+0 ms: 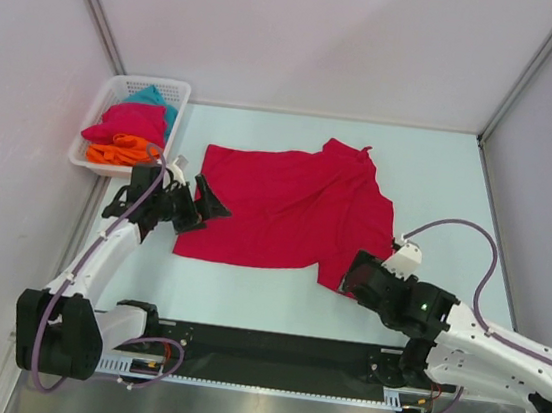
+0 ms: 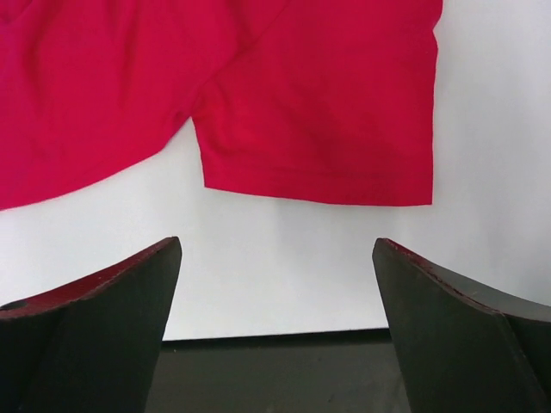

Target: Fold and stack the t-shirts

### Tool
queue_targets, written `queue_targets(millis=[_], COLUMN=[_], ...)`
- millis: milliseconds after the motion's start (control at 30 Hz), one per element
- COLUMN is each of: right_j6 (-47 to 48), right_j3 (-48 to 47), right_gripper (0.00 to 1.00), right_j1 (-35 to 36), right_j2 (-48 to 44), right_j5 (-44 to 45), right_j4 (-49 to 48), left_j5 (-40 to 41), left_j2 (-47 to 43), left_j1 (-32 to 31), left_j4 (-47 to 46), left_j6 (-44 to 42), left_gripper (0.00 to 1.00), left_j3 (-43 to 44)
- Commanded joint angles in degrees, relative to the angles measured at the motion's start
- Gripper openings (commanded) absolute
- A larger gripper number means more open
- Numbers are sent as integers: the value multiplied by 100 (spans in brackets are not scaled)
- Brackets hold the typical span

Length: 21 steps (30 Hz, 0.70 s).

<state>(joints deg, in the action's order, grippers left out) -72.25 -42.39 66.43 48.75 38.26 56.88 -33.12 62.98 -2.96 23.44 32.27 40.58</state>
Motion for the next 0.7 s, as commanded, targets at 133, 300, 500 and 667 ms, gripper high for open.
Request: queue_targets(millis=[133,300,500,667], right_j6=[1019,1573,1943,1829], right_j3=[1180,1023,987,1083], right_gripper=[100,100,100,100], right_j1=[-1553,-2466,-2899,-2970], right_j2=[-1780,-1915,-860,-25], right_j5=[-1355,-2041,-3359,-4080], right_j4=[-1882,-2049,-3014,-3587], left_j5=[218,210,244,298], left_j2=[-348,-436,-629,-822], left_j1=[-64,-55,-64,-64], left_j4=[345,372,407,662], left_j6=[-388,-362,-353,-450], left_gripper=[100,99,100,99], left_j3=[460,381,345,398])
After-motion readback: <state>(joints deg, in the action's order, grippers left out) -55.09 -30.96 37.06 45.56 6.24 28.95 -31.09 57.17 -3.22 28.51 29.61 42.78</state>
